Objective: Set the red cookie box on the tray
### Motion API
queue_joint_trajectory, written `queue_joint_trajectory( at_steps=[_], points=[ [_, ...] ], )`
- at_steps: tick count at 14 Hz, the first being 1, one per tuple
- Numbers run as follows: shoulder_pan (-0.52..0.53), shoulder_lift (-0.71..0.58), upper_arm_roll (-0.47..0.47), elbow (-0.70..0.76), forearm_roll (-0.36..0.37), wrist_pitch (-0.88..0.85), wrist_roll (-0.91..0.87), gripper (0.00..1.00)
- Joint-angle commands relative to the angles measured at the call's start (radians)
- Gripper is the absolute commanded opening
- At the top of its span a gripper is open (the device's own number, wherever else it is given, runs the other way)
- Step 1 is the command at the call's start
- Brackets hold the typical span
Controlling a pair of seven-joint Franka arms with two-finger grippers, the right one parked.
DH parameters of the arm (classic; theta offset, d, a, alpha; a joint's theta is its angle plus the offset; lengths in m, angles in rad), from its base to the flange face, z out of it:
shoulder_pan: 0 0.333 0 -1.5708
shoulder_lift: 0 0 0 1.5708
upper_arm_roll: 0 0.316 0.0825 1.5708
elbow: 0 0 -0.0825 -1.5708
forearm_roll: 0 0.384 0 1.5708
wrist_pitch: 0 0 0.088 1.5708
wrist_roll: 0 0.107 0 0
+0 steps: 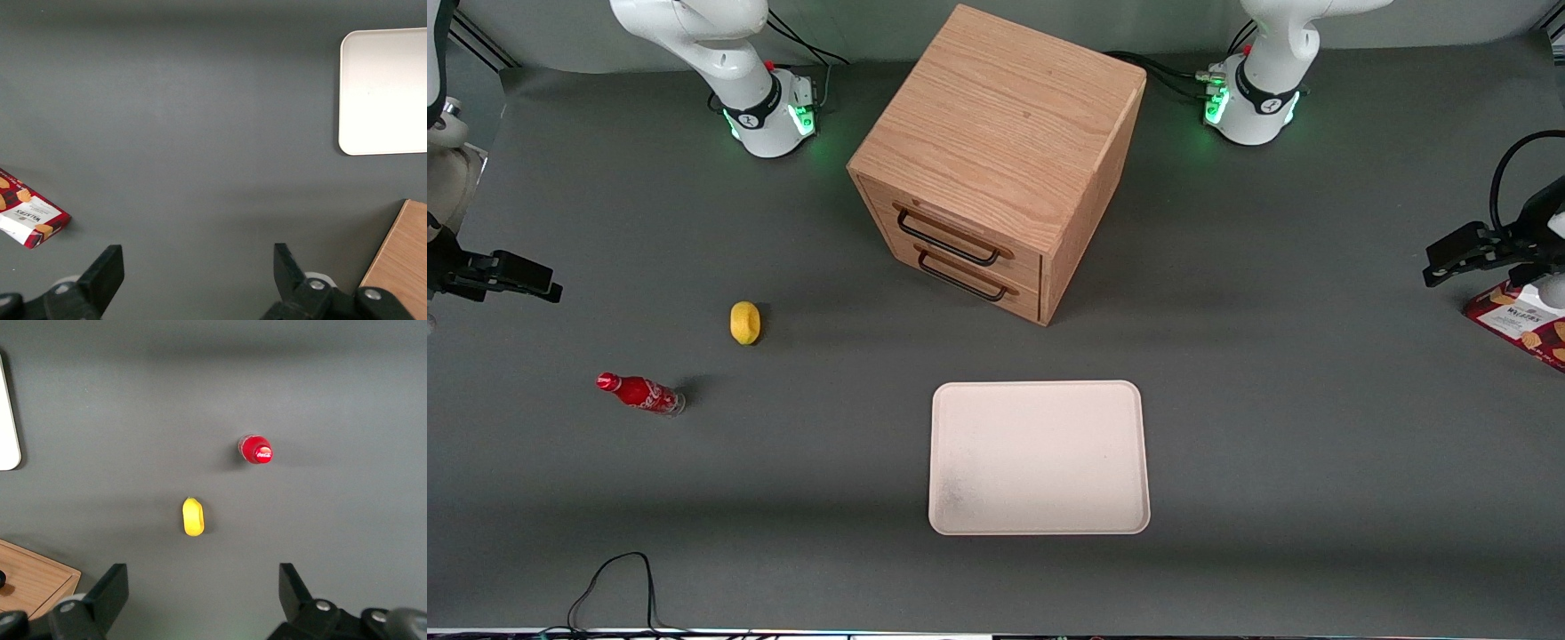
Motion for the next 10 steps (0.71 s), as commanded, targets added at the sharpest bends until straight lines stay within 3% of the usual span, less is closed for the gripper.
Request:
queue_joint_trajectory(
  at_steps=[1,7,10],
  points=[
    [-0.004,-0.001,0.0,0.003,0.01,-0.013,0.005,1.0],
    [0.002,0.008,0.007,0.006,0.01,-0.013,-0.001,1.0],
    [0.073,0.022,0.016,0.009,0.008,-0.002,0.014,1.0]
  ],
)
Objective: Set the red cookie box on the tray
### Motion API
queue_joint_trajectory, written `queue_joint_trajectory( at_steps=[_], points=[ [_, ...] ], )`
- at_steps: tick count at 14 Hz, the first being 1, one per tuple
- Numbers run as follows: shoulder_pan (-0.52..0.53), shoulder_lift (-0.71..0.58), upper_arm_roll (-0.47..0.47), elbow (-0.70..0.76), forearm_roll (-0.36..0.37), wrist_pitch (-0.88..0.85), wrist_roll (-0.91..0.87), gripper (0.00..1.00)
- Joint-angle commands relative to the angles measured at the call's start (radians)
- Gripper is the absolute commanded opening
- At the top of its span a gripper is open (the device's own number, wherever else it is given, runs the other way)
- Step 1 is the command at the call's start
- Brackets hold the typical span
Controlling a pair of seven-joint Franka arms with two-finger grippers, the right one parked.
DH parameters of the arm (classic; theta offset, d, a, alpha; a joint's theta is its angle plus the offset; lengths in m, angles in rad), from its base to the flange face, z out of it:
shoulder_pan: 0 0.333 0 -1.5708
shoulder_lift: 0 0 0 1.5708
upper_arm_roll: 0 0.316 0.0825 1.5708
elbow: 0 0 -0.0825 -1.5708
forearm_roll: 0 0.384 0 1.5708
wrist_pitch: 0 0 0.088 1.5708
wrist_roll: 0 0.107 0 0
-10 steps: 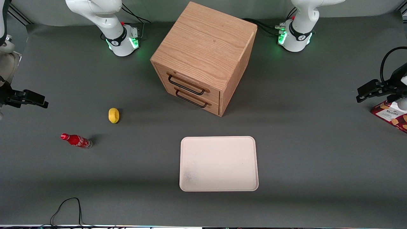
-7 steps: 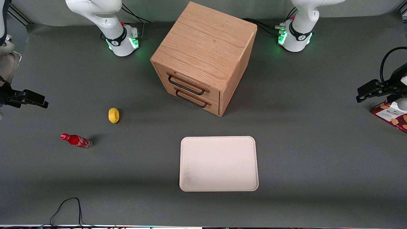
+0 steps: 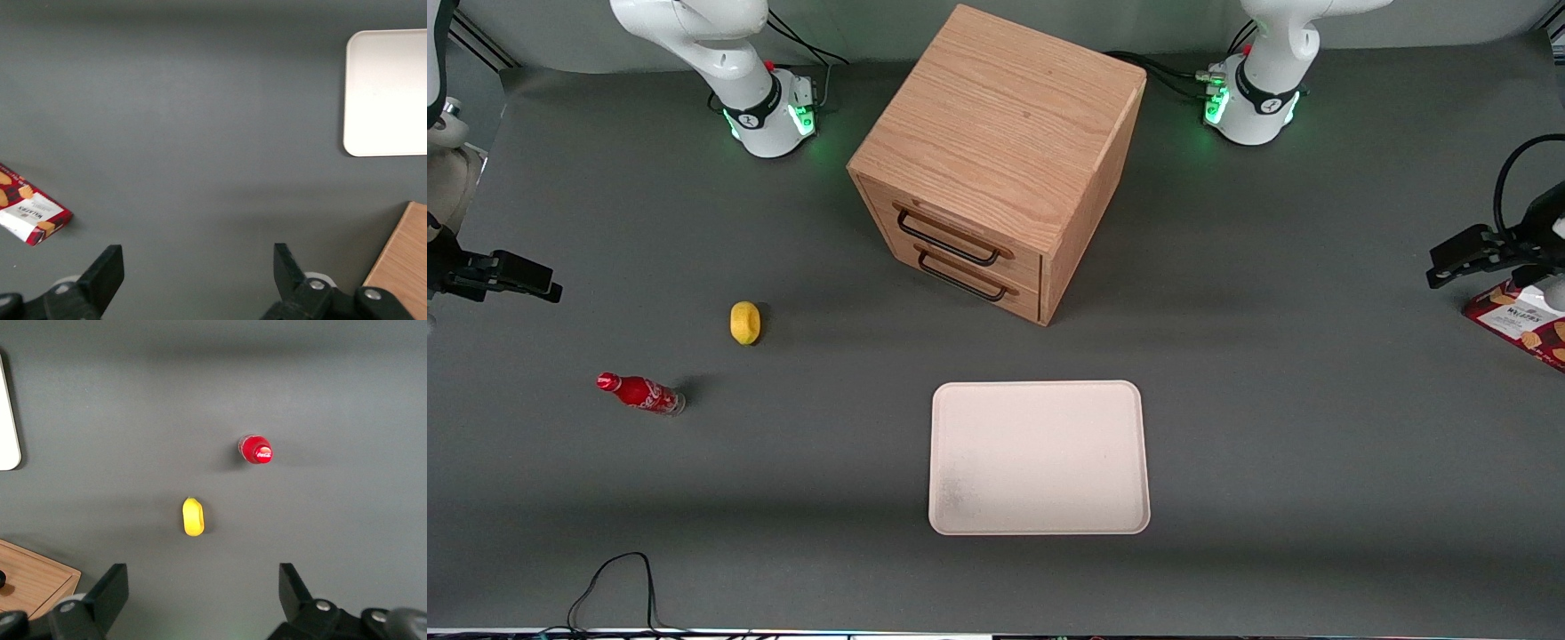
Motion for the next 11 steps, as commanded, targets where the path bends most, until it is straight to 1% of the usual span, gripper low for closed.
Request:
queue_joint_trajectory(
  at_steps=[1,2,4,6,8,11],
  points=[
    [0.078,0.025,0.003,0.022,0.008,-0.003,0.024,1.0],
    [0.113,0.045,0.003,0.039,0.01,-0.003,0.027,1.0],
    [0.22,0.103,0.003,0.102,0.008,-0.009,0.073,1.0],
    [0.301,0.166,0.003,0.165,0.005,-0.003,0.208,1.0],
    [0.409,0.225,0.003,0.215,0.005,-0.003,0.328,1.0],
    [0.579,0.283,0.005,0.237,0.002,0.006,0.512,1.0]
  ],
)
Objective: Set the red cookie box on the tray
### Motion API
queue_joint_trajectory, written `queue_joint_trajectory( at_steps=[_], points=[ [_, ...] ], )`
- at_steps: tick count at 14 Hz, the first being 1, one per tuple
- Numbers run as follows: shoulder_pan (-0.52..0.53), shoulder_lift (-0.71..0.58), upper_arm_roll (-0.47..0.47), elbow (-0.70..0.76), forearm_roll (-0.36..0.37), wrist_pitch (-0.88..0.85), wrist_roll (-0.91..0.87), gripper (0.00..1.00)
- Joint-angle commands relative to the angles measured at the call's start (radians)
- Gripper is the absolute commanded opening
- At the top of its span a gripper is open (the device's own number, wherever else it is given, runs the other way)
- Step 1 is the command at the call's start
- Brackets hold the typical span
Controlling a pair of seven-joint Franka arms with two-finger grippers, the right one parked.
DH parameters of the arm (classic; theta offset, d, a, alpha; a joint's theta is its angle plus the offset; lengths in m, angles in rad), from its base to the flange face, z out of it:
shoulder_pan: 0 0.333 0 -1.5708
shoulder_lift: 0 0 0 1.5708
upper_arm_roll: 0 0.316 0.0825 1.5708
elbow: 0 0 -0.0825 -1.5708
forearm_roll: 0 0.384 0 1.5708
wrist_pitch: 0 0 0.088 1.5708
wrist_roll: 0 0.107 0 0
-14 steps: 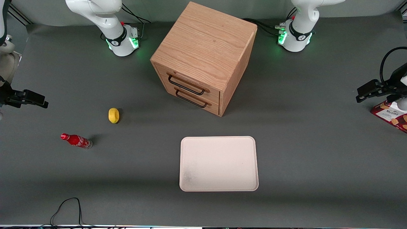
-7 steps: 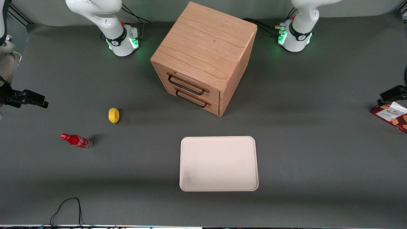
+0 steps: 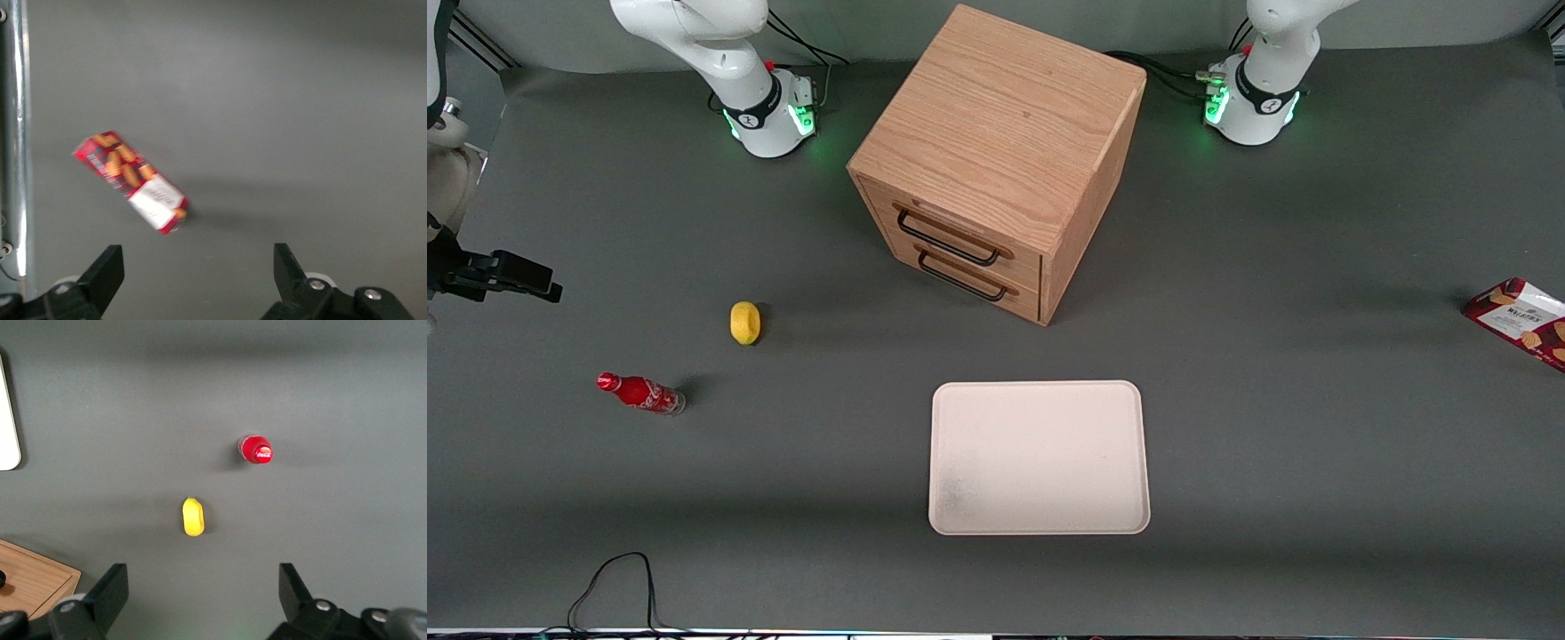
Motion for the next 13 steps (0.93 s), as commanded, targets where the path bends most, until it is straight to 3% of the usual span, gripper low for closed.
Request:
queue_joint_trajectory(
  at_steps=[1,6,13],
  points=[
    [0.157,0.062,-0.014,0.062,-0.006,0.019,0.124,1.0],
    [0.246,0.067,-0.01,0.05,0.011,0.026,0.064,1.0],
    [0.268,0.025,-0.01,-0.033,-0.001,0.024,-0.497,1.0]
  ],
)
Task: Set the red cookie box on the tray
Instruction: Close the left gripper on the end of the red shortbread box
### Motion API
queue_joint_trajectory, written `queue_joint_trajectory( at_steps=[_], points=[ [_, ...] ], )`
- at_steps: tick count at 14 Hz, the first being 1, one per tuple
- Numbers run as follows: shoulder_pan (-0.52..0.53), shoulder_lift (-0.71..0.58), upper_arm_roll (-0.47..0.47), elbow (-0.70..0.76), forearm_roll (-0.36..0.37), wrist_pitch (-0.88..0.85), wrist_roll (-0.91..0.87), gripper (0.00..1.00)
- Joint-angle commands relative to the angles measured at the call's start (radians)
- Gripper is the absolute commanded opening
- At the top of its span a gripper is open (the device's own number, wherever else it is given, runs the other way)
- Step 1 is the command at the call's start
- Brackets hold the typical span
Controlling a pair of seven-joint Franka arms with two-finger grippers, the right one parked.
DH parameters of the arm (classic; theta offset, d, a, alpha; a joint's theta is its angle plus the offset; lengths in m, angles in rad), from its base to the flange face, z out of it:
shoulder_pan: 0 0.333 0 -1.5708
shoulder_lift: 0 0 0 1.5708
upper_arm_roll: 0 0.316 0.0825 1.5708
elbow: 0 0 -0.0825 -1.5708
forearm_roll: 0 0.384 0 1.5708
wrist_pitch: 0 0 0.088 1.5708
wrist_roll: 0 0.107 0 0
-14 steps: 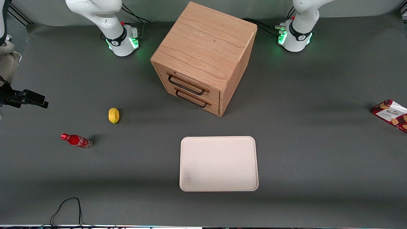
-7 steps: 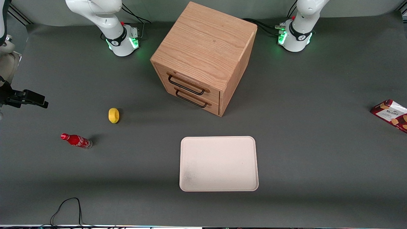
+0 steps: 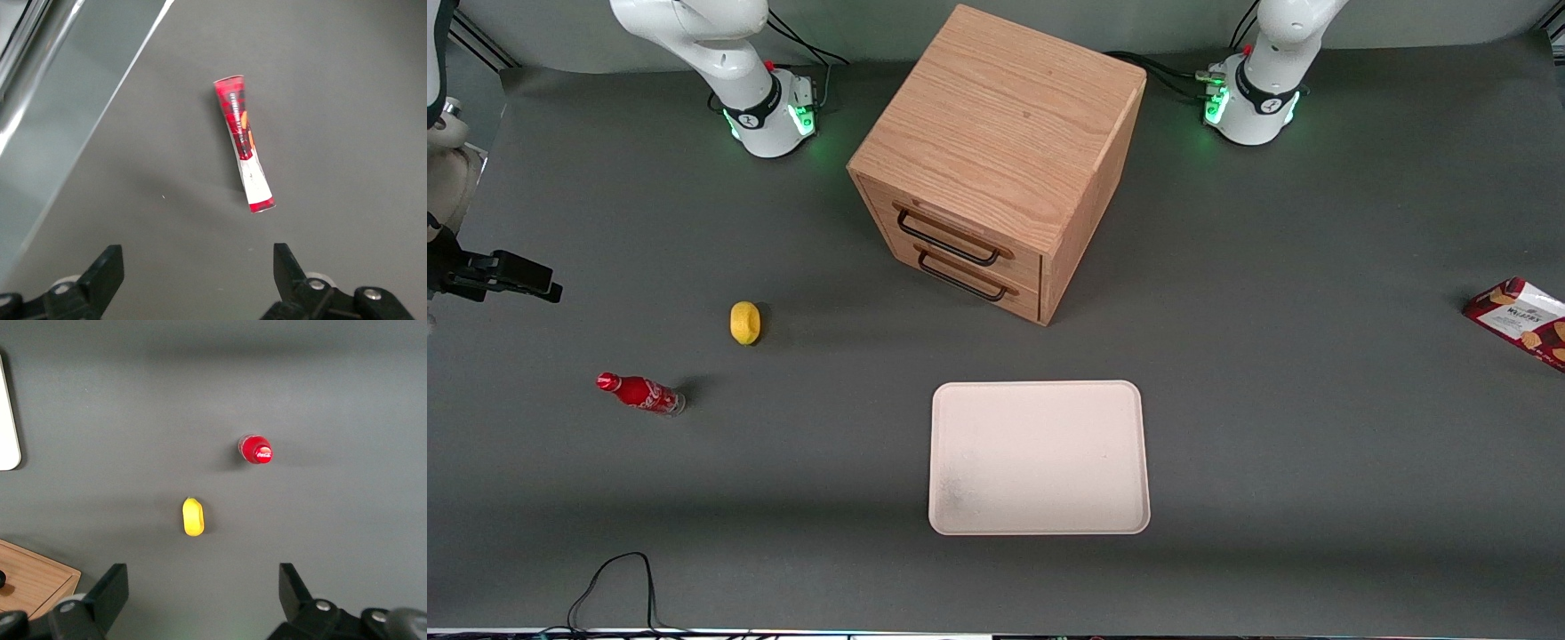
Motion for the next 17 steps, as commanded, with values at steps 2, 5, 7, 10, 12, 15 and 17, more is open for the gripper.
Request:
queue_joint_trajectory(
  at_steps=[2,5,7,10,12,15,17],
  points=[
    [0.003,-0.064,-0.011,-0.088,-0.002,0.027,-0.267,1.0],
    [0.003,-0.112,-0.011,-0.231,-0.002,0.165,-0.322,1.0],
    [0.0,-0.097,-0.013,-0.304,-0.021,0.274,-0.325,1.0],
    [-0.001,-0.048,-0.014,-0.4,-0.039,0.427,-0.323,1.0],
    [-0.008,-0.037,-0.016,-0.489,-0.068,0.547,-0.323,1.0],
    [-0.015,0.009,-0.02,-0.546,-0.081,0.665,-0.322,1.0],
    [-0.029,0.052,-0.02,-0.545,-0.082,0.728,-0.323,1.0]
  ],
)
